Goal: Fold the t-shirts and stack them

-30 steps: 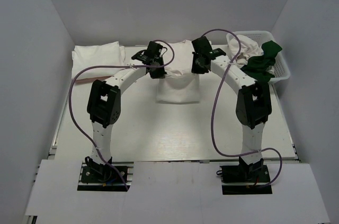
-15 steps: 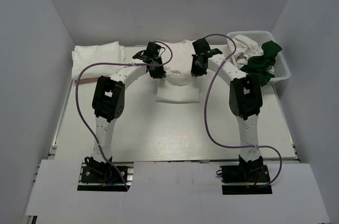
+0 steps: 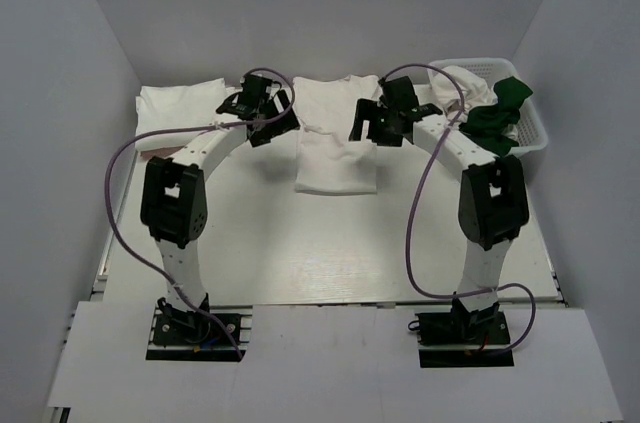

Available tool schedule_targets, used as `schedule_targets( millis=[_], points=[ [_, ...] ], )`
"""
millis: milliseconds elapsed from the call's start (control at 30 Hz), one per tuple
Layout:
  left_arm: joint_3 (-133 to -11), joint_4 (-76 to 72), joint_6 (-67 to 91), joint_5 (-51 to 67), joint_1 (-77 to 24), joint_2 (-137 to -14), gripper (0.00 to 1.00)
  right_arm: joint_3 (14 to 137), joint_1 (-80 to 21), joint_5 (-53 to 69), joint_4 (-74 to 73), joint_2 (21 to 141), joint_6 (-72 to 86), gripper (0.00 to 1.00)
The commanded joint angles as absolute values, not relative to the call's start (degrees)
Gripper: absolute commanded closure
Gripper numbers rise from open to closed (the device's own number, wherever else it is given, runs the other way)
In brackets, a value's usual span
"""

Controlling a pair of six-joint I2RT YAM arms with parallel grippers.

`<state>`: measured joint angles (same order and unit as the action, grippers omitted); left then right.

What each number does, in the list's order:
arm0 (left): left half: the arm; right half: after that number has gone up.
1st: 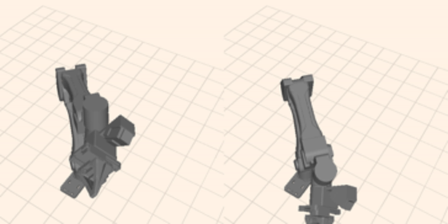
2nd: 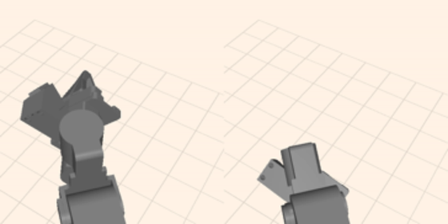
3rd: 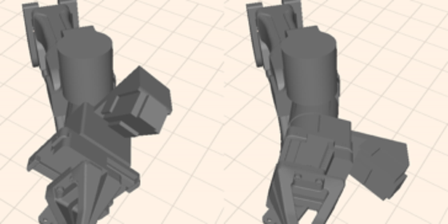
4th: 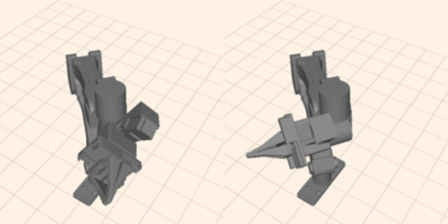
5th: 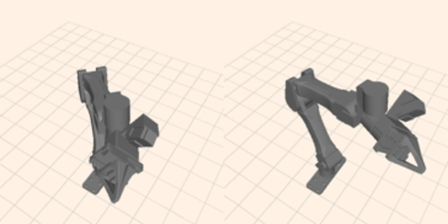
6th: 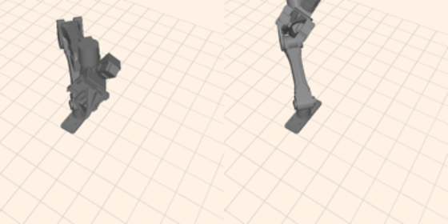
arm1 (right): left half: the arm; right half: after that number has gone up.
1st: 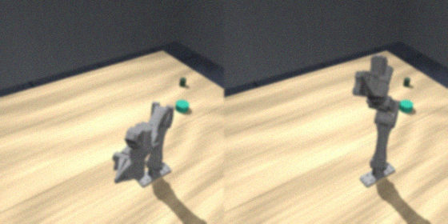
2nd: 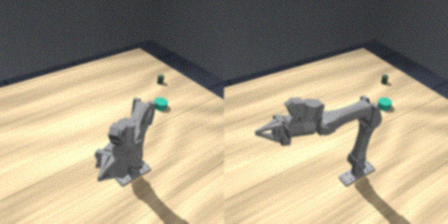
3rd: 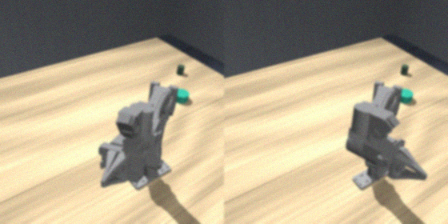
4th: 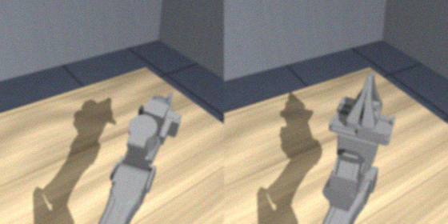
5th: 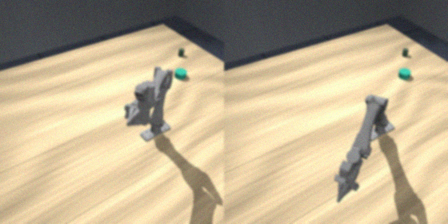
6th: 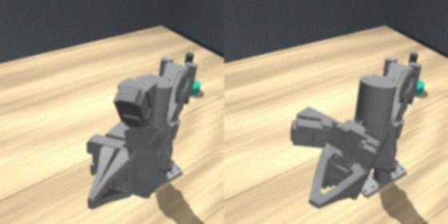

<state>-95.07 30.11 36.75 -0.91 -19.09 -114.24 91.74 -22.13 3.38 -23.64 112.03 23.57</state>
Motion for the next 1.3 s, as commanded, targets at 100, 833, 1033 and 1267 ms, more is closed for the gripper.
schedule_targets(
  millis=[100, 833, 1033, 1267],
  points=[
    [-92.54, 27.67, 32.1, 7.38, -21.01, -111.61, 0.0, 85.96, -21.97, 5.12, -18.8, 107.14, 24.43, 0.1],
    [-71.9, 27.87, 33.13, 14.06, -22.94, -113.38, 0.6, 66.01, -20.66, 14.06, -21.19, 106.08, 32.25, 0.12],
    [-72.68, 27.25, 34.37, 14.06, -22.94, -114.79, 0.72, 65.13, -20.22, 13.63, -19.78, 106.96, 34.54, 0.21],
    [-72.87, 27.77, 34.37, 12.83, -22.94, -115.85, 1.0, 65.48, -19.78, 8.79, -14.25, 108.1, 35.25, 0.45]
  ],
)
